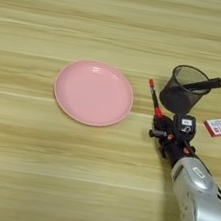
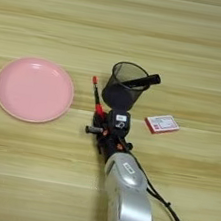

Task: Move the objects on the table

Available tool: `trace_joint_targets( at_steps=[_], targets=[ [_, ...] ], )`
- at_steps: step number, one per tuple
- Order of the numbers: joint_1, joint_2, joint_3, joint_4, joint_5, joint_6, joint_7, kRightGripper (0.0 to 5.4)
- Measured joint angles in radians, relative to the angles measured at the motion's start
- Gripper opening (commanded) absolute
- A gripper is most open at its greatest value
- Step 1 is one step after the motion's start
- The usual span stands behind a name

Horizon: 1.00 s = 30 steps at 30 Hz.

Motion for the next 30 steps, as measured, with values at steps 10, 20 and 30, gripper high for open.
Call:
trace_joint_targets(
  at_steps=[10, 20, 30],
  targets=[
    [0.001, 0.004, 0.003, 0.003, -0.004, -0.016, 0.002, 0.8],
    [0.021, 0.041, 0.035, -0.039, 0.009, -0.044, 0.028, 0.79],
    [0.024, 0.042, 0.042, -0.041, -0.001, -0.055, 0.025, 0.79]
  ],
)
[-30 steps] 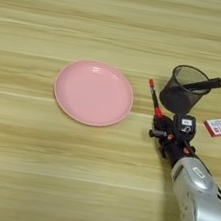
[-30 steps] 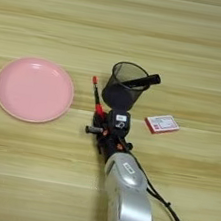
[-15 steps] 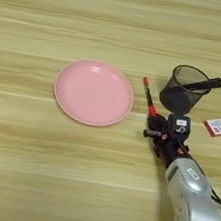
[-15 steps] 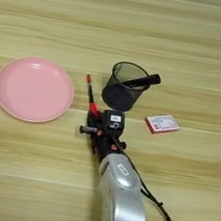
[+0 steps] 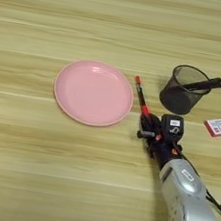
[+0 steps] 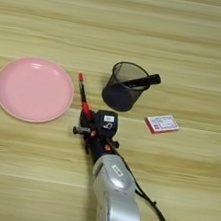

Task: Move the objects on the table

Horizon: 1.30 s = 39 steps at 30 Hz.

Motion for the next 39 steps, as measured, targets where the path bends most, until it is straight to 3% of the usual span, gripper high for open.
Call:
trace_joint_targets(
  at_steps=[21, 28, 39],
  targets=[
    [-0.057, -0.001, 0.001, -0.052, -0.001, -0.002, -0.014, 0.79],
    [-0.056, 0.007, 0.059, -0.145, -0.001, 0.021, 0.006, 0.79],
    [-0.033, 0.006, 0.136, -0.179, -0.012, 0.042, 0.034, 0.79]
  ],
)
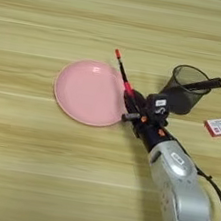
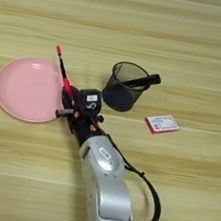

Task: Move the objects on the table

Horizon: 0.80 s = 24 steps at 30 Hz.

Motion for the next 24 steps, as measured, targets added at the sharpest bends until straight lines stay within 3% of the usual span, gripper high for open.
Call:
trace_joint_targets(
  at_steps=[24],
  targets=[
    [-0.028, -0.01, 0.066, 0.084, -0.052, 0.018, 0.035, 0.79]
  ],
)
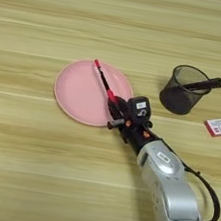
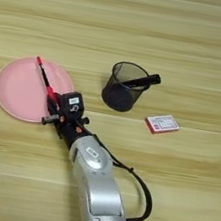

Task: Move the objects on the table

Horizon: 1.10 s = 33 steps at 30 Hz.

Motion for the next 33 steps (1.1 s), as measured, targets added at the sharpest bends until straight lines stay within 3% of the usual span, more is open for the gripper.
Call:
trace_joint_targets(
  at_steps=[23, 33],
  targets=[
    [-0.011, 0.002, -0.001, 0.016, -0.001, 0.002, 0.02, 3.29],
    [-0.066, -0.004, -0.007, 0.028, -0.009, 0.001, 0.02, 4.37]
  ],
)
